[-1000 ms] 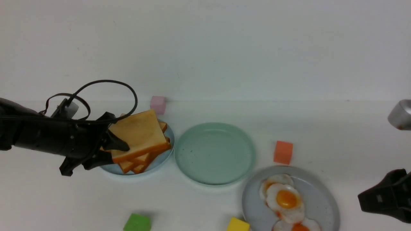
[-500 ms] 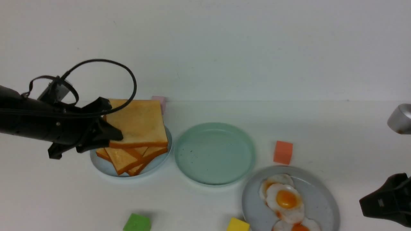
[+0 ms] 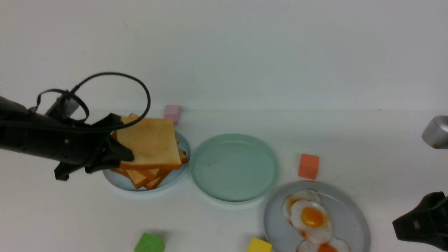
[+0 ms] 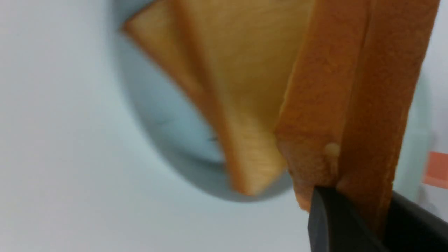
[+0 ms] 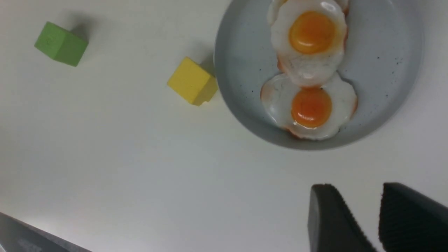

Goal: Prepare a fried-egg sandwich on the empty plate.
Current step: Use the left arm to grab a slice of bread

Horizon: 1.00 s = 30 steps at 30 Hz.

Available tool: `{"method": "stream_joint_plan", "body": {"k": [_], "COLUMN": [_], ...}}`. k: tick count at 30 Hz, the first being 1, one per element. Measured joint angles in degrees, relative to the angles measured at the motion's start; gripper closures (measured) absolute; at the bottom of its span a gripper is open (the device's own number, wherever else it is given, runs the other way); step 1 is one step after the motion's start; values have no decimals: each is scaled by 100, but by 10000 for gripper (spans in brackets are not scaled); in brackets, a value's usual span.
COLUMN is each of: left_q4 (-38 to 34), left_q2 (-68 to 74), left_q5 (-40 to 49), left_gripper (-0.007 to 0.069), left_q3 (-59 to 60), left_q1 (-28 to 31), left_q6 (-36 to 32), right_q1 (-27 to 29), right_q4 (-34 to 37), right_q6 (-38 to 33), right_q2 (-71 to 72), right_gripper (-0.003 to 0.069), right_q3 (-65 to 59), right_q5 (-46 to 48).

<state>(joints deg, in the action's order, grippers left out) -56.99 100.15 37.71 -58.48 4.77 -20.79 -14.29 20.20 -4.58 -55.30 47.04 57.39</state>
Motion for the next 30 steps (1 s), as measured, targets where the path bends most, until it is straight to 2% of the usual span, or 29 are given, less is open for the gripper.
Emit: {"method": "stream_joint_plan", "body": {"k": [6,10,13,16,26,30], "left_q4": [242,379,470,530,552,552], "left_q2": [248,248,248,248,248,248], "left_q5": [-57,-57,7,144,379,383], "left_gripper": [508,434,328,282,292,344], "left_q3": [-7,-25,-25,-25,-25,-25], "left_q1": [5,5,6,6,6,6], "left_q6": [262,324,345,357,362,362], "right_q1": [0,0,0,0,0,0], "right_q4": [0,0,0,0,0,0], "right_q6": [0,0,0,0,0,0], "right_q2": [0,0,0,0,0,0], "right_gripper": [419,419,419,419,419,419], "right_q3": [0,0,0,0,0,0], "right_q5": [136,161,161,161,161,161]}}
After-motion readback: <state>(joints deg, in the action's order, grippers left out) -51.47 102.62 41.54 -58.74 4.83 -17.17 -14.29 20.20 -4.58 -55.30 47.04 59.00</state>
